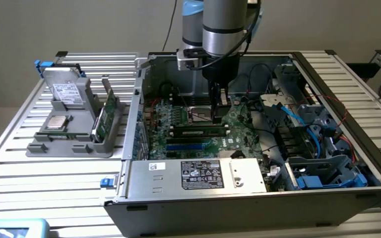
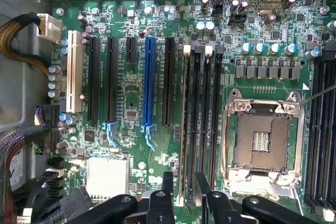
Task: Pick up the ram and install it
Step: 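Insert the ram into the slot, then press down the ram until it locks into place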
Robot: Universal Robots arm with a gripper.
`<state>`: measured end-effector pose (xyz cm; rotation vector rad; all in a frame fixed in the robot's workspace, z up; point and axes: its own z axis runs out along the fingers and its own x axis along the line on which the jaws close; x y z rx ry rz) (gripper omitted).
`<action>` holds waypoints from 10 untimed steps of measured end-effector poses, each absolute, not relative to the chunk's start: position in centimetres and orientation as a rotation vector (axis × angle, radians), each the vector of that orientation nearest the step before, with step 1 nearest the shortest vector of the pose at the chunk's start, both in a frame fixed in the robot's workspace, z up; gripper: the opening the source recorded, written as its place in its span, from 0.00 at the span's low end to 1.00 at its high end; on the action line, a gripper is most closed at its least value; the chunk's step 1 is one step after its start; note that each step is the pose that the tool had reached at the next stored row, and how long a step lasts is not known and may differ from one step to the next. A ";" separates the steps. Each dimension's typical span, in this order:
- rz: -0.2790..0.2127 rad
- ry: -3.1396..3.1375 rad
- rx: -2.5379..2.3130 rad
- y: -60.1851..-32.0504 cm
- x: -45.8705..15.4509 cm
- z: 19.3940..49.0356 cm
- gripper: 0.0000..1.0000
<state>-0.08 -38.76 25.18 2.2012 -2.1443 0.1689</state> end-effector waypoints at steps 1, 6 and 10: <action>0.168 -2.145 2.202 -38.8 -0.1 25.2 0.30; 0.162 -2.148 2.204 -38.8 -0.1 25.2 0.30; 0.159 -2.149 2.206 -38.8 -0.1 25.2 0.15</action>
